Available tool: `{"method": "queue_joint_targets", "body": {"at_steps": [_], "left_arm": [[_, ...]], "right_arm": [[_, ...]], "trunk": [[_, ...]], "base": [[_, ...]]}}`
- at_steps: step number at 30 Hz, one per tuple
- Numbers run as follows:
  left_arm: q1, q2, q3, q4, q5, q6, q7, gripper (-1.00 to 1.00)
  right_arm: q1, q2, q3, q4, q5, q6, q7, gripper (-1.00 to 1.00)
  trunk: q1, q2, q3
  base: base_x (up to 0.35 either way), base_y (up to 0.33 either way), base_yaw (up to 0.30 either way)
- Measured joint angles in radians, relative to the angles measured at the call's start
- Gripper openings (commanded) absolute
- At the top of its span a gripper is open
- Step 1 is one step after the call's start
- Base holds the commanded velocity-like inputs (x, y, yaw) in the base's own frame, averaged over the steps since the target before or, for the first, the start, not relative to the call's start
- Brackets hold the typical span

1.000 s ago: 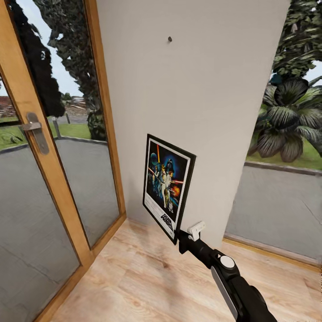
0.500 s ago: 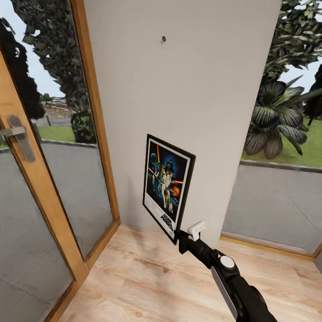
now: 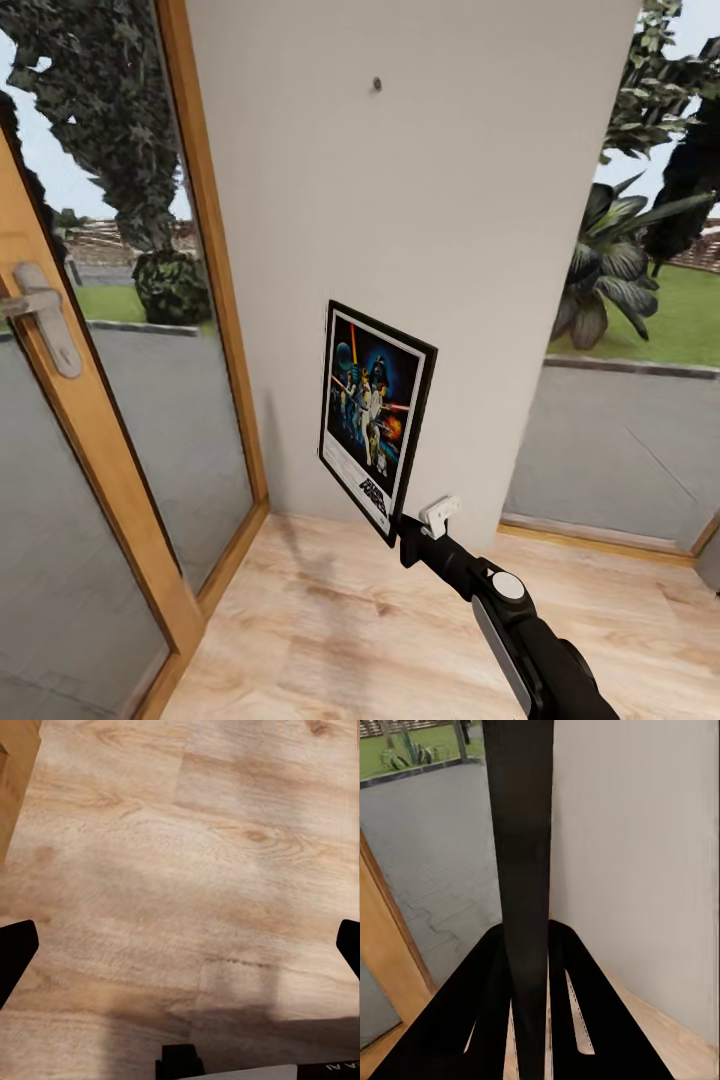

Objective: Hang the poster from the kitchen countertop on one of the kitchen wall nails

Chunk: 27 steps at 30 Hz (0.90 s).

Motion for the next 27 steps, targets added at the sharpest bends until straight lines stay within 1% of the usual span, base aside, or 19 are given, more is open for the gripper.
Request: {"method": "queue_joint_targets", "body": {"at_steps": [16,23,27], "left_arm": [[0.0,0.001,0.001,0.0,0.0,-0.002,0.0,1.0],[0.0,0.001,0.001,0.0,0.0,-0.001,0.0,1.0],[0.0,0.001,0.001,0.0,0.0,-0.001,0.0,1.0]], "right_arm": [[0.0,0.0,0.0,0.0,0.0,0.003,0.0,-1.0],[0.0,0.0,0.0,0.001,0.0,-0.001,-0.001,-1.0],[0.0,0.0,0.0,0.0,0.001,-0.001,-0.001,-1.0]], "trunk": [[0.0,0.0,0.008],[0.0,0.0,0.009],[0.0,0.0,0.009]], "base": [[0.003,0.016,-0.29],[0.0,0.008,-0.046],[0.037,0.142,-0.009]]}}
